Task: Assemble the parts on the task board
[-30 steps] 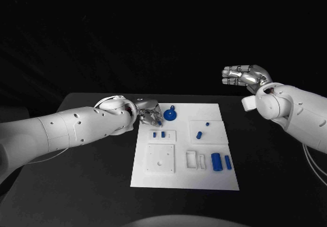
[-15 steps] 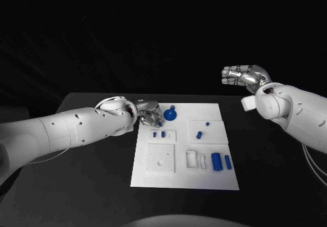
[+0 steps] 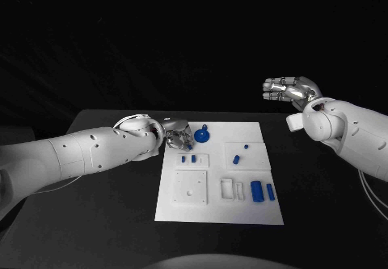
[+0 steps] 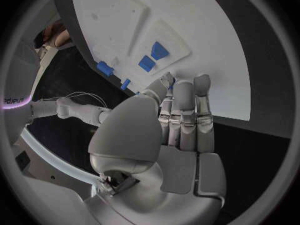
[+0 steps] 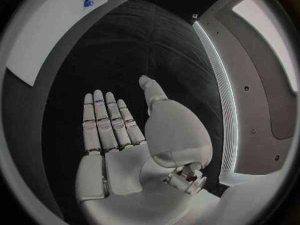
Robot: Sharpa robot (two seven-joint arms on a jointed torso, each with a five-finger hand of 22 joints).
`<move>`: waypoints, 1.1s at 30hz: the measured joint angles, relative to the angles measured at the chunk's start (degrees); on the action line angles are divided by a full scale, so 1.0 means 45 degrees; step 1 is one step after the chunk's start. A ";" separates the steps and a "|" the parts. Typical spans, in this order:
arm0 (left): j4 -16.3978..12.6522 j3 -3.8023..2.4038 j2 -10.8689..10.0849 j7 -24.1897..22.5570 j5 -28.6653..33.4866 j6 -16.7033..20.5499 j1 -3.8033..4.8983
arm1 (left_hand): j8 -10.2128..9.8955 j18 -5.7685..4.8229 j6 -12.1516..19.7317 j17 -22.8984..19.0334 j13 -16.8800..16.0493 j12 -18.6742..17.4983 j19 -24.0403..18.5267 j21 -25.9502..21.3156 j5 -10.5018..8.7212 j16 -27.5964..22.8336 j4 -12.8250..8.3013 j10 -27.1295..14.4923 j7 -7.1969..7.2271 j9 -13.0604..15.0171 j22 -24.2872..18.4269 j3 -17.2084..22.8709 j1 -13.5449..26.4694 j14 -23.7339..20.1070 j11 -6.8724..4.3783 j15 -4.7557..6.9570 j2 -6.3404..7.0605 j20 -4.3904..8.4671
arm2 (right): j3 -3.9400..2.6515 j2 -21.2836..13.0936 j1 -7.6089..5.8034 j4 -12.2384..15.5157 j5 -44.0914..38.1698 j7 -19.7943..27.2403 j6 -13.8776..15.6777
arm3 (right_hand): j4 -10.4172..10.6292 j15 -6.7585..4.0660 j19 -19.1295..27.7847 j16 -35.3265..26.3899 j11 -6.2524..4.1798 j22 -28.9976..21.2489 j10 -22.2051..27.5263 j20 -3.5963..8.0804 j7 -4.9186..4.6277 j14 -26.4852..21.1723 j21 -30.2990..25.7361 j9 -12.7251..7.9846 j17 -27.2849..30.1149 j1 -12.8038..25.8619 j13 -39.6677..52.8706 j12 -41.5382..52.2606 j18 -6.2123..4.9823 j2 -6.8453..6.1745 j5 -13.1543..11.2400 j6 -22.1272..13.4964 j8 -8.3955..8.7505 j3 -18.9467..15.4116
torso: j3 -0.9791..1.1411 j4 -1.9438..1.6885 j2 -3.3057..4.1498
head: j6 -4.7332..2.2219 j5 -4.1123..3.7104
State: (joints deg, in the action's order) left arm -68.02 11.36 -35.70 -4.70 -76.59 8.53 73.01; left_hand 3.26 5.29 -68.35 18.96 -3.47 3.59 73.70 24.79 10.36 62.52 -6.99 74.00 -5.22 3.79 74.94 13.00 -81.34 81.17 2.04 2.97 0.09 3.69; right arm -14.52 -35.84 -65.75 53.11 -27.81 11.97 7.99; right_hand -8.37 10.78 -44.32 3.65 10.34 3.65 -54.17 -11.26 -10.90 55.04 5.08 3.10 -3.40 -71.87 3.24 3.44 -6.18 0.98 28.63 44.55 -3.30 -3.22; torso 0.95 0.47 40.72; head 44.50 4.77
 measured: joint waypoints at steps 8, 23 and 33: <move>-0.0028 0.0050 0.0042 0.0009 0.0000 0.0019 -0.0023 | 0.0051 -0.0007 0.0027 0.0000 0.0001 0.0000 0.0000 0.0000 -0.0047 0.0000 0.0000 0.0000 -0.0023 -0.0016 -0.0002 -0.0001 0.0000 0.0000 0.0000 0.0000 0.0000 0.0000 | 0.0000 0.0008 0.0006 0.0004 -0.0003 0.0000 -0.0009 | 0.0000 0.0000 0.0000 0.0000 0.0000 0.0000 0.0000 0.0000 0.0000 0.0000 0.0000 0.0000 0.0000 0.0000 0.0000 0.0000 0.0000 0.0000 0.0000 0.0000 0.0000 0.0000 | 0.0000 0.0000 0.0000 | 0.0012 -0.0012; -0.0061 0.0081 0.0045 -0.0018 -0.0276 0.0172 -0.0029 | 0.0051 -0.0010 -0.0095 0.0001 0.0003 0.0000 0.0001 0.0000 -0.0048 0.0001 -0.0050 0.0050 0.0003 0.0006 -0.0004 -0.0052 0.0000 0.0000 -0.0050 0.0000 0.0000 -0.0001 | 0.0000 0.0044 0.0060 -0.0019 -0.0007 0.0000 -0.0044 | 0.0000 0.0000 0.0000 0.0000 0.0000 0.0000 0.0000 0.0000 0.0000 0.0000 0.0000 0.0000 0.0000 0.0000 0.0000 0.0000 -0.0001 0.0000 0.0000 0.0000 0.0000 0.0000 | 0.0005 -0.0005 0.0000 | 0.0018 -0.0027; -0.0090 0.0264 0.0091 -0.0016 -0.1184 0.0381 0.0023 | 0.0001 -0.0023 -0.0094 0.0001 0.0000 0.0000 -0.0046 0.0000 -0.0048 -0.0061 -0.0021 0.0071 0.0002 0.0001 -0.0005 -0.0082 0.0000 -0.0050 -0.0071 -0.0048 0.0000 0.0045 | 0.0000 0.0008 0.0097 0.0021 -0.0008 -0.0004 -0.0059 | 0.0000 0.0000 0.0000 0.0000 0.0000 0.0000 0.0000 0.0000 0.0000 0.0000 0.0000 0.0000 0.0000 0.0000 0.0000 0.0000 0.0000 0.0000 0.0000 0.0000 0.0000 0.0000 | 0.0000 -0.0009 -0.0004 | 0.0034 -0.0028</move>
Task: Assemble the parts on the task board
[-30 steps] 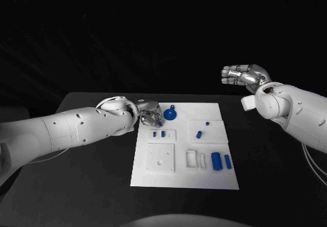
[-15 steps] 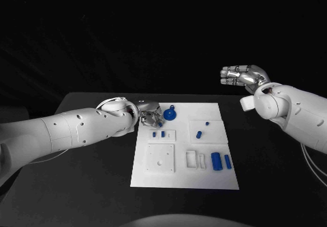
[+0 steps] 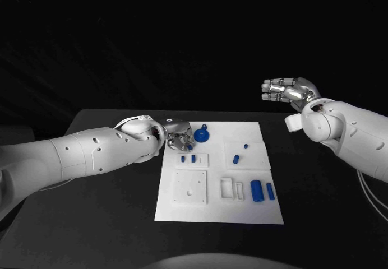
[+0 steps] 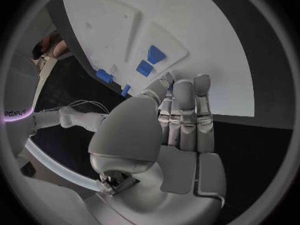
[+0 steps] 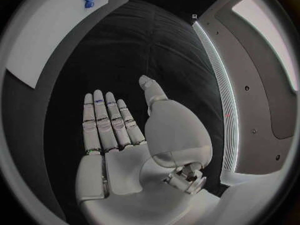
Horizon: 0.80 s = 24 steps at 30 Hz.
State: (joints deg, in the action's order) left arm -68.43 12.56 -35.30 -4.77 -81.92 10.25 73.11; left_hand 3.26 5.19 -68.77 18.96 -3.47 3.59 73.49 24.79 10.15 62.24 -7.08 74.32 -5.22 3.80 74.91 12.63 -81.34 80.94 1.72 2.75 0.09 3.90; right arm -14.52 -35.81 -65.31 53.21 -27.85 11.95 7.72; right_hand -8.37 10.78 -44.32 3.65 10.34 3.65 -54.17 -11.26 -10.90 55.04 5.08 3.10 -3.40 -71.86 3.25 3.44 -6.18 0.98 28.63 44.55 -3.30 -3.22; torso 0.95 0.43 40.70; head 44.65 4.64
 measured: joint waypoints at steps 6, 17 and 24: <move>-0.0057 0.0088 0.0003 0.0011 -0.0587 0.0168 0.0001 | -0.0001 0.0001 0.0001 0.0000 0.0000 0.0000 -0.0046 0.0000 -0.0051 -0.0075 0.0000 0.0000 0.0001 0.0000 0.0000 0.0000 -0.0065 -0.0045 0.0000 0.0046 0.0064 -0.0046 | 0.0000 -0.0103 0.0086 0.0121 -0.0001 -0.0001 -0.0004 | 0.0000 0.0000 0.0000 0.0000 0.0000 0.0000 0.0000 0.0000 0.0000 0.0000 0.0000 0.0000 0.0000 0.0000 0.0000 0.0000 0.0000 0.0000 0.0000 0.0000 0.0000 0.0000 | -0.0002 0.0002 -0.0001 | -0.0007 0.0015; -0.0116 0.0147 -0.0021 -0.0014 -0.1123 0.0458 -0.0025 | 0.0000 0.0001 0.0196 0.0000 0.0000 0.0000 -0.0045 0.0000 -0.0050 -0.0075 0.0000 -0.0073 -0.0048 -0.0004 -0.0002 0.0000 -0.0117 -0.0045 0.0073 0.0045 0.0115 -0.0046 | 0.0002 -0.0138 0.0218 0.0166 -0.0003 -0.0003 -0.0005 | 0.0000 0.0000 0.0000 0.0000 0.0000 0.0000 0.0000 0.0000 0.0000 0.0000 0.0000 0.0000 0.0000 0.0000 0.0000 0.0000 -0.0001 0.0000 0.0000 0.0000 0.0000 0.0000 | -0.0005 0.0002 0.0001 | -0.0018 0.0026; -0.0100 0.0201 -0.0096 -0.0012 -0.1293 0.0488 -0.0088 | 0.0052 0.0001 0.1254 -0.0020 0.0000 0.0000 -0.0045 0.0000 -0.0099 -0.0075 0.0125 -0.0178 0.0017 -0.0035 -0.0003 0.0126 -0.0145 -0.0045 0.0171 0.0045 0.0384 -0.0046 | 0.0002 -0.0160 0.0241 0.0167 -0.0004 -0.0014 -0.0022 | 0.0000 0.0000 0.0094 0.0000 0.0007 0.0000 0.0007 -0.0001 0.0025 0.0000 0.0000 0.0000 0.0000 0.0000 0.0000 0.0000 0.0001 0.0000 0.0000 -0.0025 0.0000 0.0000 | -0.0005 0.0004 0.0002 | -0.0037 0.0040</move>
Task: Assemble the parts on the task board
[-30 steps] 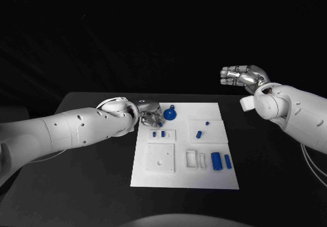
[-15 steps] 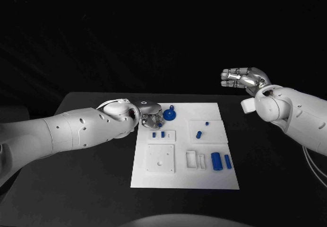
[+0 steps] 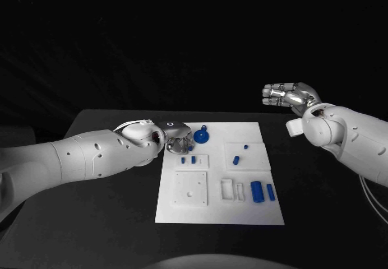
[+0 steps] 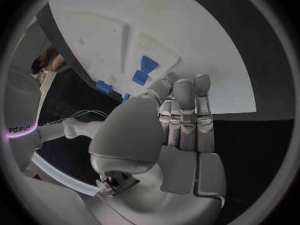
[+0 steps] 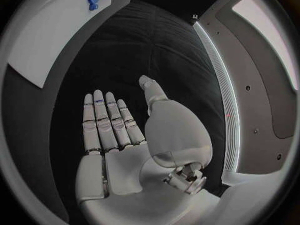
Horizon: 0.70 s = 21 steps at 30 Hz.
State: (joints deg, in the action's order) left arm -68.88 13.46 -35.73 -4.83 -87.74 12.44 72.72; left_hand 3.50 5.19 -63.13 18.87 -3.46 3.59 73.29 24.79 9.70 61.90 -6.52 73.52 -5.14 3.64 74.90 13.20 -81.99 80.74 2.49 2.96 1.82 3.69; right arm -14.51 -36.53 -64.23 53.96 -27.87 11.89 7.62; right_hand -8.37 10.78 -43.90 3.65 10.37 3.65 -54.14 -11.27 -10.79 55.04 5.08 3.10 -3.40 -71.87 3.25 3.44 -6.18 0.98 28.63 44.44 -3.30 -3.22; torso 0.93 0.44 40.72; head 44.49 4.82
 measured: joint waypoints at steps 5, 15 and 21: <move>0.0000 -0.0006 -0.0048 0.0023 -0.0056 0.0028 0.0005 | 0.0000 0.0020 0.0891 -0.0034 -0.0009 0.0004 -0.0045 -0.0089 -0.0097 -0.0074 0.0005 -0.0618 0.0126 -0.0018 0.0011 0.0252 -0.0051 -0.0103 0.0150 -0.0103 0.0256 -0.0045 | 0.0000 -0.0021 0.0023 0.0003 0.0001 -0.0062 -0.0096 | 0.0000 0.0113 0.0410 0.0000 0.0084 -0.0024 0.1007 -0.0090 0.0124 -0.0673 -0.0103 -0.0017 0.0000 0.0000 -0.0043 -0.0050 -0.0001 0.0000 -0.0262 -0.0371 0.0000 0.0000 | 0.0002 0.0000 0.0000 | -0.0029 0.0022; 0.0205 -0.0018 -0.0193 0.0066 -0.0091 0.0295 0.0012 | 0.0000 0.0282 0.2878 -0.0263 0.0026 0.0009 -0.0227 -0.0431 -0.0148 -0.0619 0.0220 -0.1580 0.0275 -0.0066 0.0009 0.0586 -0.0235 -0.0318 0.0503 -0.0371 0.0834 -0.0228 | 0.0000 -0.0239 0.0197 0.0271 -0.0198 -0.0202 -0.0196 | -0.0381 -0.0037 -0.0576 0.0000 -0.0094 0.0023 -0.0557 0.0013 0.0242 0.0143 0.0142 0.0017 -0.0029 -0.0371 -0.0010 -0.0050 -0.0001 0.0032 -0.0593 0.0783 0.0000 0.0197 | 0.0002 0.0007 0.0006 | -0.0050 0.0032; 0.0596 -0.0101 -0.0248 0.0120 -0.0067 0.0589 -0.0007 | 0.0000 0.0331 0.2455 -0.0503 0.0030 0.0009 -0.0274 -0.0793 -0.0148 -0.1309 0.0493 -0.1717 0.0063 -0.0071 0.0008 0.0621 -0.0356 -0.0392 0.0583 -0.0393 0.0954 -0.0275 | 0.0000 -0.0502 0.0318 0.0736 -0.1423 -0.0283 -0.0202 | -0.1250 -0.0706 -0.2050 0.0205 -0.0687 0.0079 -0.2341 0.0600 0.0531 0.1786 0.0647 0.0183 -0.0180 -0.0510 0.0007 -0.0026 0.0001 0.0227 -0.0833 0.3197 -0.0102 0.1262 | 0.0007 0.0011 0.0004 | -0.0116 0.0016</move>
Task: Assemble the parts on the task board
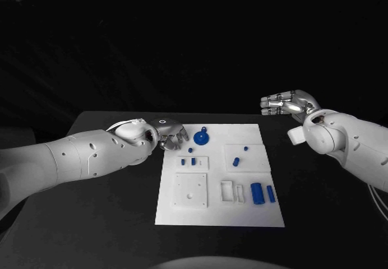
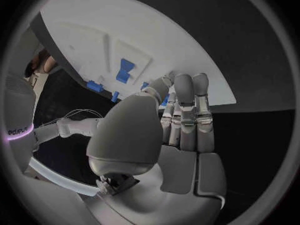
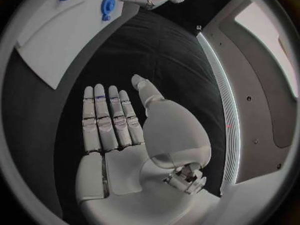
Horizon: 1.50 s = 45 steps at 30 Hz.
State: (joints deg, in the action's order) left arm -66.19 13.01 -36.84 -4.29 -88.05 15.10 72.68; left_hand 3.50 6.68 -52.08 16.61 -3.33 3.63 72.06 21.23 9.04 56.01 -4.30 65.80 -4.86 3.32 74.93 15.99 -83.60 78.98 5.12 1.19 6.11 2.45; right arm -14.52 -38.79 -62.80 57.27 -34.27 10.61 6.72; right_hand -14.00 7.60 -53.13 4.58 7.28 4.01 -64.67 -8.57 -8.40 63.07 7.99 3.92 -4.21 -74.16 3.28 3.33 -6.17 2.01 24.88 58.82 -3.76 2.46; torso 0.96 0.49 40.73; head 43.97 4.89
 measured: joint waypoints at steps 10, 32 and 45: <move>0.0426 -0.0984 -0.0366 -0.0111 0.2875 0.0442 0.0011 | 0.0000 0.0002 -0.1190 -0.0504 -0.0003 0.0000 -0.0066 -0.1137 -0.0191 -0.1776 0.0752 0.0282 -0.0559 0.0045 -0.0387 0.0030 0.0815 -0.0010 -0.0092 0.0012 -0.0033 -0.0066 | 0.0000 -0.0607 0.0315 0.1437 -0.4966 -0.0464 -0.0117 | -0.0543 -0.1853 -0.4838 0.2163 -0.0956 0.0827 -0.2059 0.1857 0.0456 0.4557 0.2291 0.0081 -0.1755 -0.0171 0.0061 0.0041 -0.0378 -0.0218 -0.0606 0.1503 -0.0039 0.1624 | 0.0015 0.0012 -0.0009 | -0.0300 -0.0309; -0.1818 -0.1518 -0.1756 -0.2109 1.4020 0.0355 0.0084 | -0.0001 -0.0604 -0.1242 -0.2709 -0.0027 -0.0002 -0.3476 -0.3889 -0.0682 -1.1601 0.0943 -0.0268 -0.0478 0.0060 -0.9078 -0.2880 0.0700 -0.3165 0.0225 -0.1652 -0.0840 -0.1898 | 0.1109 -0.1249 0.0616 0.4377 -1.3972 -0.3364 0.0599 | 0.0301 -0.2128 -0.6508 0.7066 -0.0981 0.3153 -0.2053 0.2722 0.0633 0.4637 0.5141 0.0009 -0.7566 0.0885 0.0065 0.0038 -0.0084 -0.2191 -0.3707 0.1817 0.0002 0.5662 | -0.0021 -0.0026 -0.0029 | -0.0852 -0.0867; -0.1841 -0.1518 -0.1786 -0.2616 1.4836 0.0331 0.0082 | -0.0001 -0.0298 -0.0888 -0.2806 -0.0026 -0.0007 -0.2676 -0.3886 -0.0682 -1.1660 0.0668 -0.0500 -0.0903 0.0059 -1.3895 -0.3156 0.0893 -0.3412 0.0594 -0.1960 -0.0892 -0.2090 | 0.1474 -0.1127 0.0783 0.4701 -1.5470 -0.4105 0.1073 | 0.1022 -0.2127 -0.6518 0.7556 -0.0913 0.3792 -0.1756 0.2641 0.0526 0.4636 0.5422 0.0000 -0.7968 0.0678 0.0064 0.0038 -0.0081 -0.2944 -0.4001 0.1597 0.0001 0.6627 | -0.0035 -0.0035 -0.0004 | -0.0773 -0.0863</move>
State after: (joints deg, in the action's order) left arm -74.48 6.18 -44.88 -16.06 -21.28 16.59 73.05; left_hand 3.50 5.34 -56.08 3.98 -3.45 3.60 60.02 3.74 5.97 3.54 -1.30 63.55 -8.92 3.58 12.41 1.79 -79.58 63.62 7.79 -7.63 2.10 -6.96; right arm -7.88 -43.86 -59.27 78.43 -103.89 -7.86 11.55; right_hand -9.40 -1.97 -82.46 38.58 3.17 21.07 -72.57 3.32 -6.03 83.94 32.38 3.92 -40.07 -71.11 3.57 3.50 -6.54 -11.24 6.88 66.01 -3.76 32.28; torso 0.80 0.34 40.72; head 40.49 1.01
